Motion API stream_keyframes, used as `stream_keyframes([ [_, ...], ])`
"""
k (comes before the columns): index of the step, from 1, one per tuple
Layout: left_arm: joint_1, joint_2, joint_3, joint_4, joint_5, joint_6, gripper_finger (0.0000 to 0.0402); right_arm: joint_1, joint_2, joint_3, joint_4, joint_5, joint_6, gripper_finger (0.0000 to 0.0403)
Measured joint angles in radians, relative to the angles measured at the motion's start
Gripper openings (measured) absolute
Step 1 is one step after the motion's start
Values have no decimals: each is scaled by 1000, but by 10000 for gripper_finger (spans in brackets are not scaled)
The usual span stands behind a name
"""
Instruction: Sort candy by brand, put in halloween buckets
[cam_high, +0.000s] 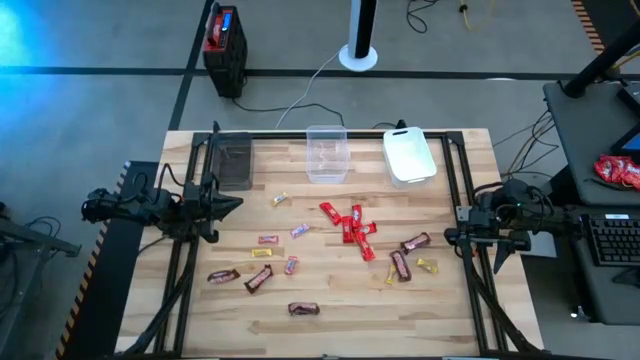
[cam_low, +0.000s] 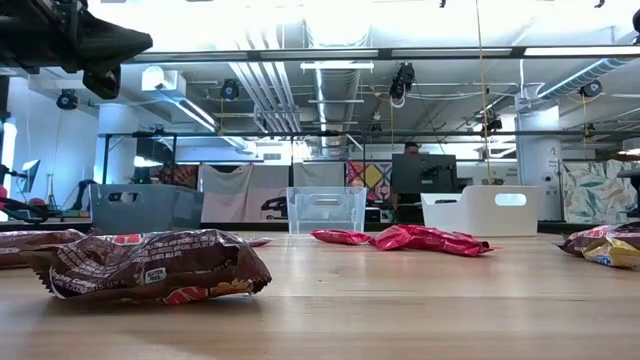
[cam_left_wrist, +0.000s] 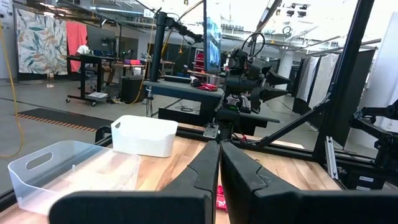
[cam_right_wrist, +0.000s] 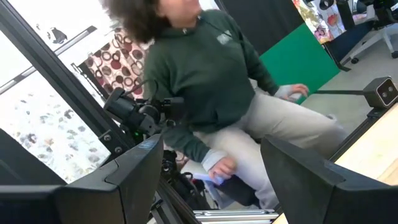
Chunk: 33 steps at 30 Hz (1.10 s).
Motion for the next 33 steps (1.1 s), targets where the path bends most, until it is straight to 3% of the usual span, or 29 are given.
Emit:
stream_keyframes([
  [22,0,0,0,6,0,1,0,0,0,0,11,0,0,265],
  [33,0,0,0,177,-1,-1,0,0,0,0,31,0,-74,265],
])
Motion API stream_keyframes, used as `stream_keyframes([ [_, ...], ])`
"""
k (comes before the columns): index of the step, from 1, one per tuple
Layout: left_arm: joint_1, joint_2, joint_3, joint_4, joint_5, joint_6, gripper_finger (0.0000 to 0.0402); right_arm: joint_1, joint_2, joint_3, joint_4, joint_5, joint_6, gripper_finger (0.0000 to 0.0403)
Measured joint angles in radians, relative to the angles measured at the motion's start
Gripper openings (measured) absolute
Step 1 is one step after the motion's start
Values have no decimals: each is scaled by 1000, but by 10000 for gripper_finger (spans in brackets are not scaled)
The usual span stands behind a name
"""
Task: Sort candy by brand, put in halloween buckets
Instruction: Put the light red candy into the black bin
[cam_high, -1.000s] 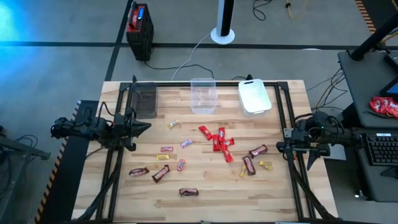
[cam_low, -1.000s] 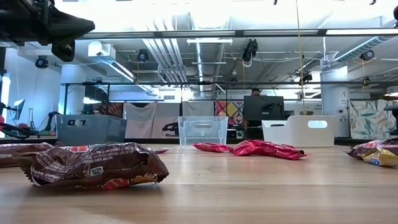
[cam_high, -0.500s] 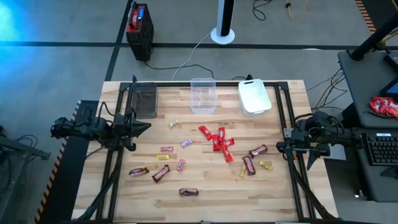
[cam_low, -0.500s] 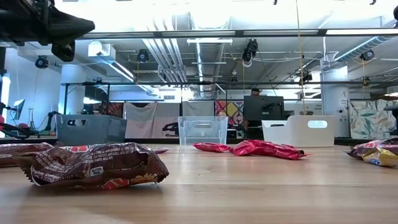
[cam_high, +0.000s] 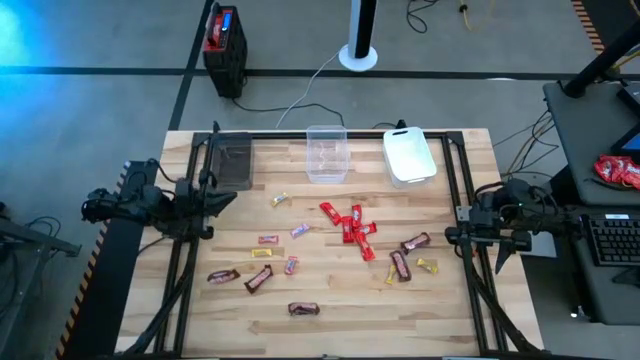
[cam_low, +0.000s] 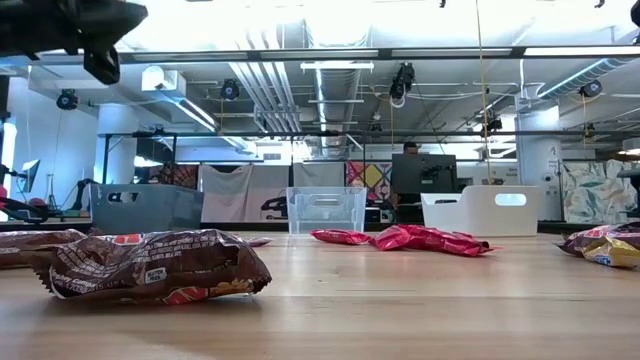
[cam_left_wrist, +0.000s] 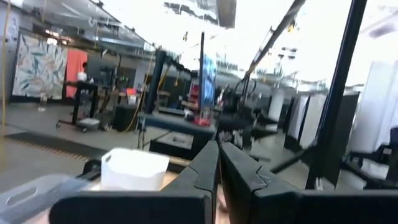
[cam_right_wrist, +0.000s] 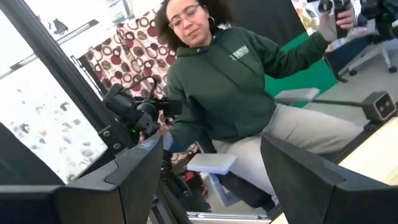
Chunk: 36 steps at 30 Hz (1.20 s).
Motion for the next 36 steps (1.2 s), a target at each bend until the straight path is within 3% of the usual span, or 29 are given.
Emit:
stream_keyframes([
  [2,0,0,0,10,0,0,0,0,0,0,-2,18,-153,265],
  [4,0,0,0,15,0,0,0,0,0,0,6,110,-359,265],
  [7,0,0,0,17,0,10,0,0,0,0,-4,398,-573,265],
  [11,0,0,0,29,0,75,0,0,24,0,-9,843,-650,265],
  [13,0,0,0,42,0,48,0,-1,39,0,-7,1005,-728,265],
  [15,0,6,0,73,-1,-20,0,-1,62,0,-4,1096,-735,265],
  [21,-1,110,0,203,65,-226,0,-2,159,42,-92,1091,-639,265],
  [28,-3,435,14,446,202,-298,0,-2,321,229,-336,1097,-598,265],
  [33,-3,573,106,368,237,-344,0,-2,413,353,-494,1107,-616,265],
  [36,-2,614,188,154,233,-357,0,-2,446,394,-536,1125,-617,265],
])
